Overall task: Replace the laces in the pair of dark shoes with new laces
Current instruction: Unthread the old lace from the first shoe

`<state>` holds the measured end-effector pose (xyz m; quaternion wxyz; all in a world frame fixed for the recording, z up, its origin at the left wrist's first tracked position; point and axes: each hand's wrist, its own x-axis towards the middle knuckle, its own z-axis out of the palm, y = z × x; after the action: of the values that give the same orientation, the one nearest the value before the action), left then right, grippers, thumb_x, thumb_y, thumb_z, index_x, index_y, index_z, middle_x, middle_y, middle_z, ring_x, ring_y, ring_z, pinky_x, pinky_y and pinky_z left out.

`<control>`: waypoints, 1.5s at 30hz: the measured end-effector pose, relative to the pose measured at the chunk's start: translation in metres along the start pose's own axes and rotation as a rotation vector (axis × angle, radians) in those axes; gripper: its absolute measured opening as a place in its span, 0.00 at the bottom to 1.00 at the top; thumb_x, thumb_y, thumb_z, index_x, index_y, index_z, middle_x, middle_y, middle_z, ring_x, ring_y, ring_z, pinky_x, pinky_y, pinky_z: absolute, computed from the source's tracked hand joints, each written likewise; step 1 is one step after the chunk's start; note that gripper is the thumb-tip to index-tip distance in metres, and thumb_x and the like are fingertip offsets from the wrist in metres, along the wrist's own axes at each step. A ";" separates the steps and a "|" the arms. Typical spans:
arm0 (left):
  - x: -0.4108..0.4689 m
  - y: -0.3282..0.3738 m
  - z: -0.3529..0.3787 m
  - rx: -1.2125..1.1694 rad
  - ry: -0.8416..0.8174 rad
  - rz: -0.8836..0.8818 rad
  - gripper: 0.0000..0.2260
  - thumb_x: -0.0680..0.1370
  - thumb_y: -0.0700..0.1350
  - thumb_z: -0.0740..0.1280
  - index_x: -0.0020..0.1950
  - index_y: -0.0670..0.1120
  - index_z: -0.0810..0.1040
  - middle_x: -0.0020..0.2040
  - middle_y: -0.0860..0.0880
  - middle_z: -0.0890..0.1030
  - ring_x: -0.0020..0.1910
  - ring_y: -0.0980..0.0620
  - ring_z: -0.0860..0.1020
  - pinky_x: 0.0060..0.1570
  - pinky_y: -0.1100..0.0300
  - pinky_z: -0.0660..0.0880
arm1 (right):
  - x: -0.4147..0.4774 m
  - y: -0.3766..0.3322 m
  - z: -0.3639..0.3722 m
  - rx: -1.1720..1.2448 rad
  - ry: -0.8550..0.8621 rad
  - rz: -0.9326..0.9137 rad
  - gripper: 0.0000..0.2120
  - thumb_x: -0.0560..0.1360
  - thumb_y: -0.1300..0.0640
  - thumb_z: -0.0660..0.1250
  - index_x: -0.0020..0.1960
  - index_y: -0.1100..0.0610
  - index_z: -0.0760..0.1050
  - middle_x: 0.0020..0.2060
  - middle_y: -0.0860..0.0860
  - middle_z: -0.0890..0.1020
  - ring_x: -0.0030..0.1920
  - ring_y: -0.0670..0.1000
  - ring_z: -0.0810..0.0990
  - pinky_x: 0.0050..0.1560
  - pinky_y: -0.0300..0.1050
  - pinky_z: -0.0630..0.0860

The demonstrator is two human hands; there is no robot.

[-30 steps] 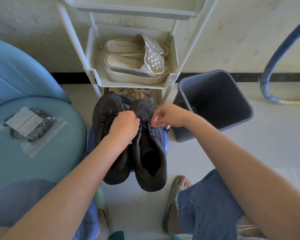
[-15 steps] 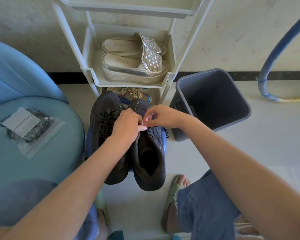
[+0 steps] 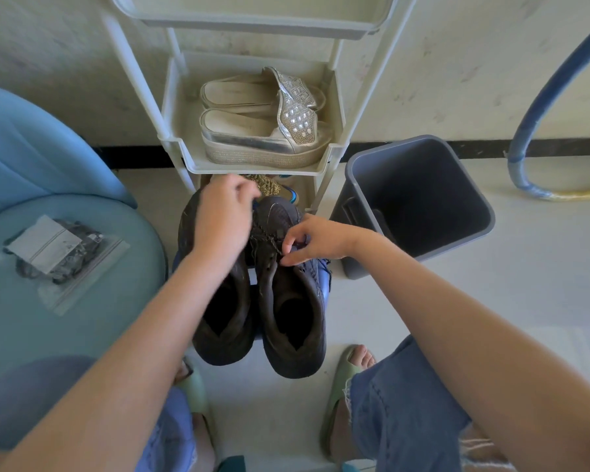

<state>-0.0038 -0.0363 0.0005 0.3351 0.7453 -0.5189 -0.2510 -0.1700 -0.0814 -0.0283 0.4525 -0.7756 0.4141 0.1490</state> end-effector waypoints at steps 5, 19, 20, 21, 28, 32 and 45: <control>-0.017 -0.002 0.023 0.461 -0.189 0.329 0.15 0.74 0.40 0.64 0.60 0.50 0.77 0.53 0.53 0.79 0.63 0.50 0.70 0.73 0.46 0.44 | 0.009 -0.012 0.005 0.011 0.276 -0.068 0.05 0.72 0.55 0.73 0.43 0.55 0.78 0.47 0.51 0.80 0.50 0.51 0.74 0.55 0.45 0.71; -0.011 -0.014 0.025 0.527 -0.313 0.310 0.11 0.77 0.55 0.65 0.47 0.52 0.84 0.46 0.48 0.81 0.58 0.48 0.71 0.72 0.49 0.52 | 0.005 -0.004 -0.002 -0.106 0.042 -0.043 0.18 0.75 0.54 0.66 0.64 0.57 0.73 0.59 0.51 0.72 0.57 0.50 0.71 0.63 0.47 0.68; -0.013 -0.012 0.026 0.577 -0.356 0.302 0.12 0.77 0.56 0.64 0.48 0.53 0.84 0.48 0.49 0.81 0.60 0.48 0.70 0.72 0.47 0.51 | 0.005 -0.005 -0.002 -0.116 0.039 -0.046 0.19 0.75 0.54 0.67 0.63 0.57 0.73 0.58 0.51 0.72 0.57 0.51 0.71 0.63 0.47 0.68; -0.014 -0.010 0.028 0.641 -0.396 0.292 0.12 0.77 0.57 0.63 0.49 0.54 0.83 0.50 0.50 0.80 0.62 0.48 0.69 0.73 0.45 0.50 | 0.004 -0.005 -0.001 -0.133 0.039 -0.047 0.20 0.74 0.53 0.68 0.63 0.57 0.73 0.58 0.50 0.71 0.57 0.50 0.70 0.63 0.47 0.68; -0.013 -0.008 0.036 0.754 -0.526 0.178 0.11 0.77 0.46 0.62 0.36 0.52 0.79 0.46 0.48 0.76 0.65 0.44 0.63 0.73 0.43 0.45 | 0.000 -0.005 0.001 -0.169 0.037 -0.021 0.24 0.73 0.54 0.68 0.68 0.56 0.70 0.67 0.51 0.62 0.66 0.52 0.63 0.68 0.48 0.64; -0.003 -0.010 0.022 0.233 -0.099 0.017 0.11 0.80 0.44 0.60 0.50 0.50 0.83 0.52 0.48 0.79 0.57 0.44 0.72 0.64 0.50 0.63 | -0.006 -0.002 -0.004 -0.090 0.025 0.001 0.22 0.74 0.57 0.67 0.67 0.55 0.71 0.66 0.51 0.61 0.63 0.53 0.67 0.61 0.43 0.67; -0.007 -0.012 0.023 0.290 -0.357 -0.001 0.19 0.77 0.46 0.64 0.67 0.46 0.70 0.52 0.46 0.80 0.53 0.44 0.78 0.50 0.51 0.74 | 0.005 -0.006 0.009 0.083 0.349 -0.004 0.05 0.73 0.54 0.71 0.45 0.56 0.81 0.50 0.54 0.76 0.50 0.53 0.75 0.58 0.48 0.72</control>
<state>-0.0157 -0.0321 -0.0230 0.1275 0.7297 -0.6001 -0.3019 -0.1610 -0.0750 -0.0335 0.4056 -0.7711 0.4907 -0.0058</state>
